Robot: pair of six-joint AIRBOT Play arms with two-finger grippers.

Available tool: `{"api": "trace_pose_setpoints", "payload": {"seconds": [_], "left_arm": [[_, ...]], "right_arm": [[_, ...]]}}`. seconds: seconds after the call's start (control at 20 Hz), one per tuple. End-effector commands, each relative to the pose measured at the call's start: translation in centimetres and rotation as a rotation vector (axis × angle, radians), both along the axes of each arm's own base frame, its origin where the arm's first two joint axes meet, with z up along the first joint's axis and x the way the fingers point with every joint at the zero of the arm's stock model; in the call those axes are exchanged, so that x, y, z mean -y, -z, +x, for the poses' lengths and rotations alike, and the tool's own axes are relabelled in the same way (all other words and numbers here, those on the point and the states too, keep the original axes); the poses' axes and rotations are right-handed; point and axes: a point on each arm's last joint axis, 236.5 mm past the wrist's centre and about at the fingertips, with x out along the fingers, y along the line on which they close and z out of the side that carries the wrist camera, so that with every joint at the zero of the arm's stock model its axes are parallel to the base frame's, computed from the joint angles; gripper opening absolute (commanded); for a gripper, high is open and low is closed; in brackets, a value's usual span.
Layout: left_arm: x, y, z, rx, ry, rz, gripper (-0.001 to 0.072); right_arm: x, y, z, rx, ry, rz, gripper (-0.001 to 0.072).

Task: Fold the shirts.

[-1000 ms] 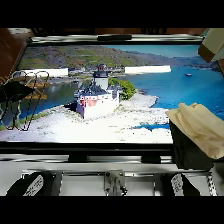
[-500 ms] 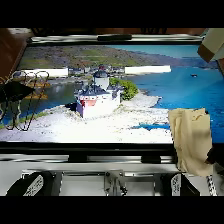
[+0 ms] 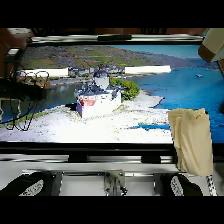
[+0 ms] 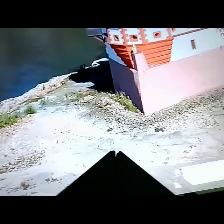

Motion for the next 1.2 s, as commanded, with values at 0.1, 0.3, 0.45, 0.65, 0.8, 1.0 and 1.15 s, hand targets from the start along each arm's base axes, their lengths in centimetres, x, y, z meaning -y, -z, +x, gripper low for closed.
{"api": "trace_pose_setpoints", "payload": {"seconds": [0.1, 0.3, 0.45, 0.65, 0.8, 1.0, 1.15], "left_arm": [[1.5, 5.7, 0.4, -0.189, -0.039, 0.221, 0.0706], [4.2, 9.0, -2.2, -0.295, 0.001, 0.172, 0.0716], [4.6, 10.2, -3.1, -0.290, 0.025, 0.174, 0.0715], [5.6, 10.5, -3.1, -0.286, 0.039, 0.138, 0.0715], [6.2, 10.4, -2.9, -0.276, 0.042, 0.115, 0.0715], [6.2, 10.4, -2.9, -0.275, 0.051, 0.118, 0.0715], [6.3, 10.4, -2.7, -0.266, 0.052, 0.114, 0.0715]], "right_arm": [[-19.0, 5.4, 7.4, -0.136, -0.417, 0.127, 0.0541], [-25.8, 11.0, 5.5, -0.360, -0.499, 0.326, 0.0541], [-25.6, 12.1, 4.9, -0.416, -0.486, 0.324, 0.0541], [-25.8, 12.0, 5.1, -0.404, -0.486, 0.331, 0.0541], [-25.8, 12.0, 5.1, -0.404, -0.486, 0.331, 0.0541], [-25.8, 12.0, 5.1, -0.404, -0.486, 0.331, 0.0541], [-25.8, 12.0, 5.1, -0.404, -0.486, 0.331, 0.0541]]}}
